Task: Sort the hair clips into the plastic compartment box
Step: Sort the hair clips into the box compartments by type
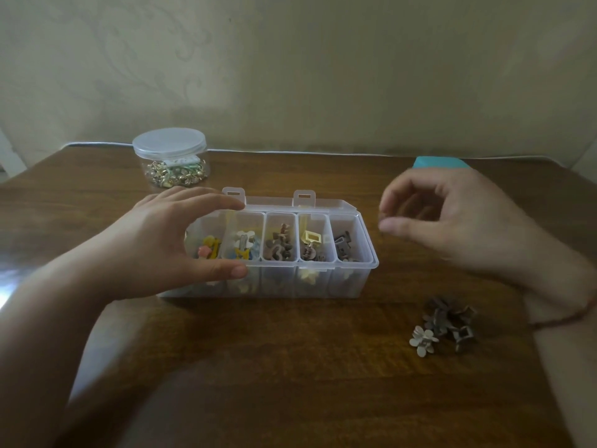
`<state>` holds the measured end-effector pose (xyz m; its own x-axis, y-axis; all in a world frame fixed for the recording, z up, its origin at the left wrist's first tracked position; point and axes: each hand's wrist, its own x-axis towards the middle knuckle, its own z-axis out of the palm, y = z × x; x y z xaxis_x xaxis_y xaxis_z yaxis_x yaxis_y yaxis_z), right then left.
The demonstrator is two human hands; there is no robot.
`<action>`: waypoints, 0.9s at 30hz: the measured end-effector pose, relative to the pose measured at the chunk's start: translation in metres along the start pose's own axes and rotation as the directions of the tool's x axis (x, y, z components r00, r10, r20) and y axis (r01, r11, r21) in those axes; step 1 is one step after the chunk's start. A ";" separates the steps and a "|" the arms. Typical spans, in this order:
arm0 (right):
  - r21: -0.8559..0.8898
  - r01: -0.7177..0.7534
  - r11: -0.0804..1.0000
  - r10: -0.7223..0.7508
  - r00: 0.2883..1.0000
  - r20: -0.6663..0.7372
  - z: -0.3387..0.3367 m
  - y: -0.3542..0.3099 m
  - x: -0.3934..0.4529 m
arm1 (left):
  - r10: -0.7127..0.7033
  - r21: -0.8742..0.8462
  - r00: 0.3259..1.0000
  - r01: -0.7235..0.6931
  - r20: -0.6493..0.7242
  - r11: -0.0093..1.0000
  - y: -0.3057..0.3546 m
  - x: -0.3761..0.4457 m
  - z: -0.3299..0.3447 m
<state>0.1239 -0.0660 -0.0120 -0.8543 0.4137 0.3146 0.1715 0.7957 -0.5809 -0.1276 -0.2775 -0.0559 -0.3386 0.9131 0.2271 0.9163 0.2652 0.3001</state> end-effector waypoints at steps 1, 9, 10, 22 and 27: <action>0.032 0.010 0.999 -0.008 0.998 -0.059 0.006 -0.003 0.001 | 0.004 -0.003 1.000 -0.004 0.000 1.000 0.000 0.000 0.000; -0.289 -0.073 0.954 0.076 0.997 0.001 -0.008 0.009 -0.001 | 0.020 -0.003 0.999 -0.020 -0.026 1.000 0.000 -0.001 0.001; -0.386 -0.114 0.916 0.167 0.980 0.108 -0.015 0.014 -0.003 | 0.021 -0.001 0.999 -0.021 -0.027 1.000 0.000 -0.001 0.001; -0.499 -0.186 0.846 0.411 0.824 0.390 -0.010 0.023 0.000 | 0.034 -0.001 0.998 -0.034 -0.046 0.999 0.001 0.000 0.002; -0.062 0.031 0.998 -0.046 0.965 -0.258 0.012 0.008 0.004 | 0.054 0.003 0.998 -0.054 -0.038 0.999 0.008 0.000 0.005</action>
<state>0.1160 -0.0640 -0.0246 -0.7054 0.4768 0.5244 0.1746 0.8340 -0.5234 -0.1190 -0.2733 -0.0583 -0.2967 0.9137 0.2776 0.9339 0.2168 0.2844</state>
